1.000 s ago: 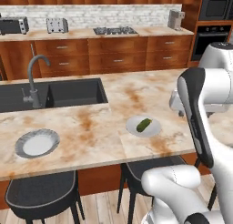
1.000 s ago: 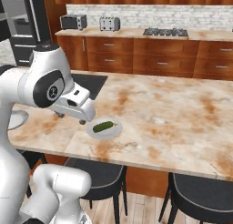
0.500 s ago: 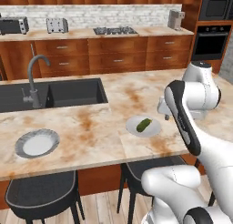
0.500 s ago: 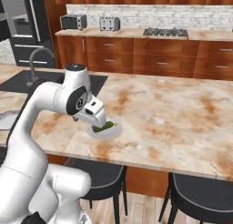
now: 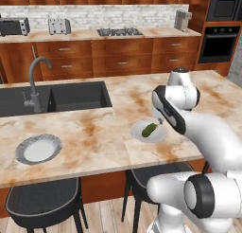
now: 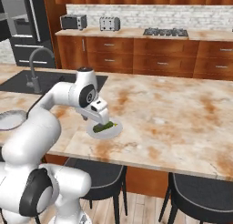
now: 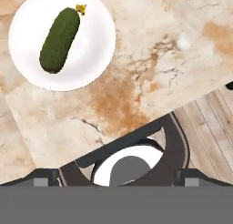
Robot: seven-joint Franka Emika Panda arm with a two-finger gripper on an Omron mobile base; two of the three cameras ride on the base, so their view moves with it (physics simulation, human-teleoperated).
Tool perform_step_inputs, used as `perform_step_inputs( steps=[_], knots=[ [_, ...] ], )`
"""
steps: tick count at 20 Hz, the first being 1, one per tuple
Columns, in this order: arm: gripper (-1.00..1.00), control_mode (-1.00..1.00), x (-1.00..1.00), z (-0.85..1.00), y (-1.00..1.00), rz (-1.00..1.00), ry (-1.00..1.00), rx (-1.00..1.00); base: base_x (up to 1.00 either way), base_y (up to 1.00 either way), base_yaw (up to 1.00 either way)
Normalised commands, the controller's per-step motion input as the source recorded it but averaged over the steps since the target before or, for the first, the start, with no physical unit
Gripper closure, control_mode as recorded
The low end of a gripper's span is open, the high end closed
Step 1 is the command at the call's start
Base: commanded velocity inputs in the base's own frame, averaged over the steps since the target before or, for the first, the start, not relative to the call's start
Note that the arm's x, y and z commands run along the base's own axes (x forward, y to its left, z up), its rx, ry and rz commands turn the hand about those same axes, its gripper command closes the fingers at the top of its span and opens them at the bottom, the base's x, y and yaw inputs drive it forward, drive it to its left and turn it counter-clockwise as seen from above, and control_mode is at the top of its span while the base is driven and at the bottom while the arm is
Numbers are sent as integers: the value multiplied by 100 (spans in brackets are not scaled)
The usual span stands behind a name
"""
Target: Transport the fish and cucumber to the fridge. Place the fish on the rack containing meat and place the cucumber on the rack containing the vegetable, ensuring meats and vegetables are on different racks.
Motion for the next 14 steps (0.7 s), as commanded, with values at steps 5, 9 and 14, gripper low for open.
perform_step_inputs(
  steps=[5,9,14],
  knots=[
    [-100,-100,58,-41,0,-1,0,0,0,0,0],
    [-100,-100,33,-46,0,0,2,0,0,0,0],
    [-100,-100,34,-46,0,0,0,0,0,0,0]
  ],
)
